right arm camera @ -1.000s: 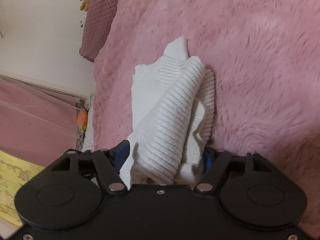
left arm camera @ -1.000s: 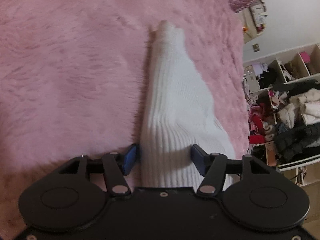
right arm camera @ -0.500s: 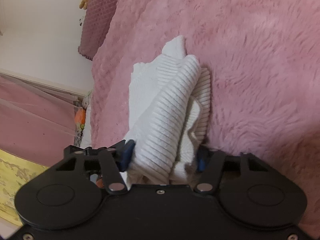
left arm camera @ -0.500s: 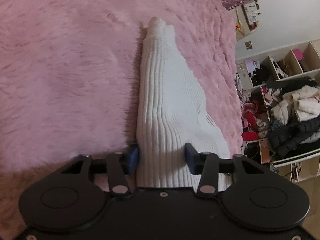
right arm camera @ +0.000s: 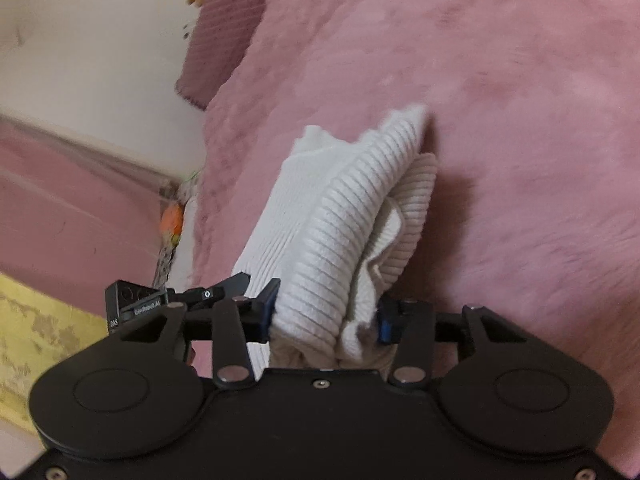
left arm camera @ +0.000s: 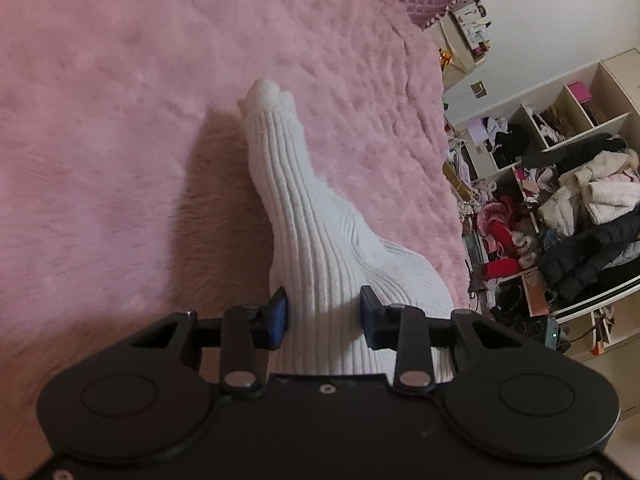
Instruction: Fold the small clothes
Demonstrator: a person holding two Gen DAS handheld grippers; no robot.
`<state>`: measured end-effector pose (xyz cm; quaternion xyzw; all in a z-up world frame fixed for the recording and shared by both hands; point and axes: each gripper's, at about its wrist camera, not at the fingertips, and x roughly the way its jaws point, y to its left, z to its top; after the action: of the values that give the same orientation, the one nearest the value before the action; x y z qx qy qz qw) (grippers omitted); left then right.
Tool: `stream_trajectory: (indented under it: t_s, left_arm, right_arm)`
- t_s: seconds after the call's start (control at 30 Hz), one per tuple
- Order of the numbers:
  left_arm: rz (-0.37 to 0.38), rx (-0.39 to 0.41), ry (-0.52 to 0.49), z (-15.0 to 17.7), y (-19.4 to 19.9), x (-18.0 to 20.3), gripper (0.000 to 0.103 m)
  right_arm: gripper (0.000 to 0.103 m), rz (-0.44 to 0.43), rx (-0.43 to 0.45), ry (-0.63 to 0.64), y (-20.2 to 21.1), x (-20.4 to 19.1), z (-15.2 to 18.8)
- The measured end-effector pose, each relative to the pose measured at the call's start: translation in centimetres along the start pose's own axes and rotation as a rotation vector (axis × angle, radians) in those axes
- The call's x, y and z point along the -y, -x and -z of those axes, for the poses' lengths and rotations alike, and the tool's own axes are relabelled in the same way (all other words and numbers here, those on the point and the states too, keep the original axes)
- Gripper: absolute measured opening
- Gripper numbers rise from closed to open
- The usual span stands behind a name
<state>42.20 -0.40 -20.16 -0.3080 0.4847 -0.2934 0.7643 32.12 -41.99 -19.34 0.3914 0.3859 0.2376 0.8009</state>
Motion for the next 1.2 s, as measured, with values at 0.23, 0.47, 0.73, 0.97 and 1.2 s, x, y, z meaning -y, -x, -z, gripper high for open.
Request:
stream_trajectory:
  t_s: [0.23, 0.47, 0.73, 0.97, 1.2]
  left_arm:
    - [-0.044, 0.049, -0.025, 4.6, 7.5, 0.1, 0.035]
    - [-0.062, 0.040, 0.057, 11.2, 10.3, -3.4, 0.035]
    - [-0.110, 0.010, 0.101, 17.1, 11.7, -6.1, 0.036]
    - [-0.180, 0.017, 0.066, 18.1, 11.2, -6.5, 0.042]
    - [-0.322, 0.140, -0.108, 18.8, 16.2, -1.2, 0.039]
  right_arm:
    - [0.046, -0.018, -0.066, 0.075, -0.6, -4.1, 3.8]
    - [0.046, 0.012, -0.129, 0.067, -1.1, -3.7, 10.1]
    - [0.046, 0.065, -0.138, 0.066, -0.2, -2.1, 15.1]
    - [0.059, 0.084, -0.104, 0.034, 0.4, -0.8, 16.0]
    - [0.069, 0.312, -0.045, 0.243, 3.9, -5.9, 15.4]
